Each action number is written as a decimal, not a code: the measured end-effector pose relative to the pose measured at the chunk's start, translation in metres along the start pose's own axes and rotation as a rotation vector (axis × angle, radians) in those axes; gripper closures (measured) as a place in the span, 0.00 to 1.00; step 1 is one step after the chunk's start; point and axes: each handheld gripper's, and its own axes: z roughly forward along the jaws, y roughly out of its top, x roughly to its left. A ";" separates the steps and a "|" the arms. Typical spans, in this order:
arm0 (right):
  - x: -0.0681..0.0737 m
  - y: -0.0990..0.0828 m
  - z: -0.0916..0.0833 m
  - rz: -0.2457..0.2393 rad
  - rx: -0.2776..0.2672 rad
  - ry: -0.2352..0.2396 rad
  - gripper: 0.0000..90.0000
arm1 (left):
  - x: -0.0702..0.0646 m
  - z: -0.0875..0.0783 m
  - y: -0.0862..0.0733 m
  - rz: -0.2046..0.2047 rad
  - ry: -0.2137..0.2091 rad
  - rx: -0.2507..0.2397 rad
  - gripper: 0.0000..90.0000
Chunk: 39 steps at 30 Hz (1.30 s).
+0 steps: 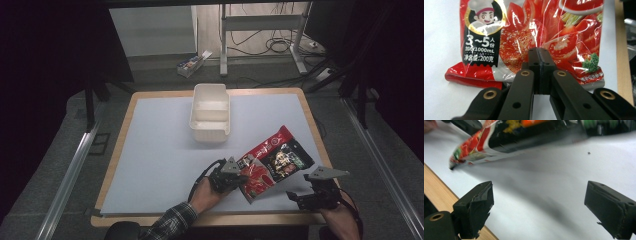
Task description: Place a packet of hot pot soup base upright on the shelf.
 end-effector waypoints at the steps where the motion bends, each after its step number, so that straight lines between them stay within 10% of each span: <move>1: 0.001 0.002 0.001 0.005 -0.015 0.014 0.09 | -0.001 0.000 0.000 0.007 0.008 0.003 1.00; 9: 0.007 0.022 0.000 0.000 -0.082 0.064 0.07 | -0.004 0.001 0.000 0.036 0.032 0.004 1.00; 28: -0.009 0.072 0.021 0.153 -0.103 0.129 0.07 | -0.003 0.002 0.000 0.022 0.022 0.005 1.00; 35: -0.004 0.078 0.022 0.135 -0.137 0.015 0.41 | -0.001 0.002 0.000 0.006 0.005 0.012 1.00; 39: -0.003 0.079 0.018 0.182 -0.214 0.043 0.56 | -0.001 0.003 0.000 0.007 0.006 0.018 1.00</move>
